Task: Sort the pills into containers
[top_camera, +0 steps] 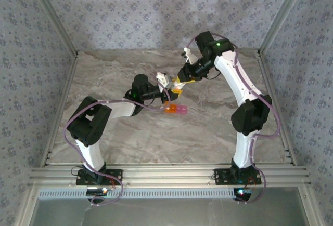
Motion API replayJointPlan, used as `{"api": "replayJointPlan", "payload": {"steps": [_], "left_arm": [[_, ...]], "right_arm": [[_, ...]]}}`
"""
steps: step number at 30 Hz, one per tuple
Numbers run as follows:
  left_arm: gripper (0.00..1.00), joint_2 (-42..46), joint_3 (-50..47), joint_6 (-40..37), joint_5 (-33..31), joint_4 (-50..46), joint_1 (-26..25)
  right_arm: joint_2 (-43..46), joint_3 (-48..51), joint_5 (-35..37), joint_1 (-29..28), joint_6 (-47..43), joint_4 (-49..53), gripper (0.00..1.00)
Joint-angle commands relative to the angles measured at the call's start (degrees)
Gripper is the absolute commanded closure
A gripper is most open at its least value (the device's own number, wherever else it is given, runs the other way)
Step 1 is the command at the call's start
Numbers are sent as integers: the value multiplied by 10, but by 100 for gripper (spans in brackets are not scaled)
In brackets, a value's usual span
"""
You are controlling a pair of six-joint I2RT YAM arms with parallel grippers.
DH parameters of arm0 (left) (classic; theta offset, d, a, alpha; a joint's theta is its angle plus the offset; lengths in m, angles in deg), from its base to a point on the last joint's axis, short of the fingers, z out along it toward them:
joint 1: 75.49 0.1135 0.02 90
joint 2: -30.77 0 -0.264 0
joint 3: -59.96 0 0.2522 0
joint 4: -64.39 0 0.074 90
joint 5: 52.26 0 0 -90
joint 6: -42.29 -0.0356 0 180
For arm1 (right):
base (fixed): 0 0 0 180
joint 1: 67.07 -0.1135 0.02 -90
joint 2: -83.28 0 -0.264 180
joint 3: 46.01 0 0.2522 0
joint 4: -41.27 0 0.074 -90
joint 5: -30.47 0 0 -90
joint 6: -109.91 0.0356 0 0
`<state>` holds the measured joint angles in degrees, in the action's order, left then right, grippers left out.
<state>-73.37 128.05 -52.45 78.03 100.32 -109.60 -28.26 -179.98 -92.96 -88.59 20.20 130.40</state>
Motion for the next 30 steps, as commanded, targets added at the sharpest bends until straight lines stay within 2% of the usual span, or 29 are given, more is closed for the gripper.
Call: {"api": "replayJointPlan", "payload": {"steps": [1,6,13,17,30], "left_arm": [[100,29,5,-28,34,-12,2],[100,36,17,-62,52,-66,2],[100,36,26,-63,57,-76,3],[100,33,25,-44,55,-52,2],[100,34,15,-15,39,-14,3]], "right_arm": [[-8,1,-11,-1,-17,17,69],[-13,0,0,-7,-37,32,69],[-20,6,15,-18,-41,35,69],[-27,10,9,-19,-48,38,68],[5,118,-53,-31,55,-84,68]]}}
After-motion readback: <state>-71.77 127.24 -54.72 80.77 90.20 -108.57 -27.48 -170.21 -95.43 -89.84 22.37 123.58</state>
